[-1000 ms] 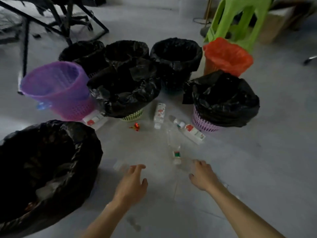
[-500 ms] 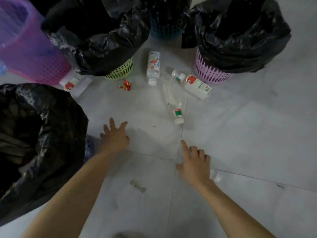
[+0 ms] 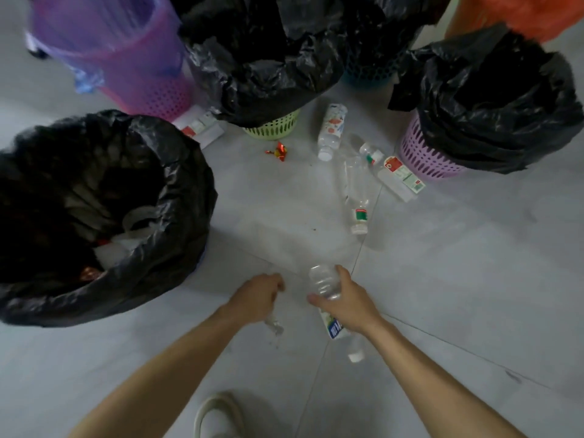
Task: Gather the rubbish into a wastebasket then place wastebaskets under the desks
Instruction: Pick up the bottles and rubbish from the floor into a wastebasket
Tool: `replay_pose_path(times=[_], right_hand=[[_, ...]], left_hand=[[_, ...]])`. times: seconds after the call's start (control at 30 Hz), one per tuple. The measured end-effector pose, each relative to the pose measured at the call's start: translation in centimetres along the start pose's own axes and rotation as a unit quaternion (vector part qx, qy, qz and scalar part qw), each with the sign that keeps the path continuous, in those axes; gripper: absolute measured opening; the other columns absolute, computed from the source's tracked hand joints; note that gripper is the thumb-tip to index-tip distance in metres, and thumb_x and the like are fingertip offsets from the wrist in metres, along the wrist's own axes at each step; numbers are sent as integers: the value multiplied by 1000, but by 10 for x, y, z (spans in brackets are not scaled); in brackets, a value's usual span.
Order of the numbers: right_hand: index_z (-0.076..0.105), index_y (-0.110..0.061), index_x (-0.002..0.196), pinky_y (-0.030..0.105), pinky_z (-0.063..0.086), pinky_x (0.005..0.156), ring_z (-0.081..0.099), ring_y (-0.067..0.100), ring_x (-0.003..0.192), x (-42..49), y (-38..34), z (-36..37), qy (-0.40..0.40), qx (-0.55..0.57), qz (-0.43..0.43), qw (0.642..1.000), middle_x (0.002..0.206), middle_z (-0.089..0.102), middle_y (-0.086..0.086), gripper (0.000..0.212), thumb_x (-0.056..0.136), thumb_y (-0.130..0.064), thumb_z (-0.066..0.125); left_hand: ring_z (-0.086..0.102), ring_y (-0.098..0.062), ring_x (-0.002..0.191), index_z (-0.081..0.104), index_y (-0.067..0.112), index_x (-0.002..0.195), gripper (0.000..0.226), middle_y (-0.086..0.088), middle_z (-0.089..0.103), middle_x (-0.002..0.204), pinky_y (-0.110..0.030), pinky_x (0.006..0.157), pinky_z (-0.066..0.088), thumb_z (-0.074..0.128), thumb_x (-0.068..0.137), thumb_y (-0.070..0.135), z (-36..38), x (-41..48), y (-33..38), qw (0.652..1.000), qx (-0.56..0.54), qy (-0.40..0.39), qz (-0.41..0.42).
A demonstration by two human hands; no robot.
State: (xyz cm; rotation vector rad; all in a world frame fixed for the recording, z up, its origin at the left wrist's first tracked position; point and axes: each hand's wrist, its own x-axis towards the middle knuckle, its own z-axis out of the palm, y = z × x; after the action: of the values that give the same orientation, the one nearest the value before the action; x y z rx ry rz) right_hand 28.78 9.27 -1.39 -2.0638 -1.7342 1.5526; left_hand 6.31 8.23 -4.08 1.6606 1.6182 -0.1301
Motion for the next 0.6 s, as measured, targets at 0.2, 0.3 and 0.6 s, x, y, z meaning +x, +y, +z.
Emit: replay_pose_path(times=[0.2,0.3,0.6], right_hand=[[47,-24,126,22,48,81,64,2,91,-28,-131,-28,83,137,-133,978,102,61,-21,68,77,-66,67],[44,-24,118,6,48,67,67,-1,88,-61,-210,-35,96,214,-233,944,109,67,-6,66,76,-72,63],[39,-28,139,22,46,101,57,-2,117,-92,-322,7,99,215,-398,886,130,60,-13,72,81,-49,75]], left_hand=[[60,-14,80,57,33,114,25,8,62,95,-31,76,51,52,93,20,-100,-91,28,970,-85,225,27],[58,-11,91,59,28,116,24,13,56,110,-29,75,50,49,95,25,-159,-154,19,915,-29,396,74],[53,-23,123,40,28,144,48,1,48,142,-41,95,50,42,101,48,-222,-210,-76,864,-26,476,-160]])
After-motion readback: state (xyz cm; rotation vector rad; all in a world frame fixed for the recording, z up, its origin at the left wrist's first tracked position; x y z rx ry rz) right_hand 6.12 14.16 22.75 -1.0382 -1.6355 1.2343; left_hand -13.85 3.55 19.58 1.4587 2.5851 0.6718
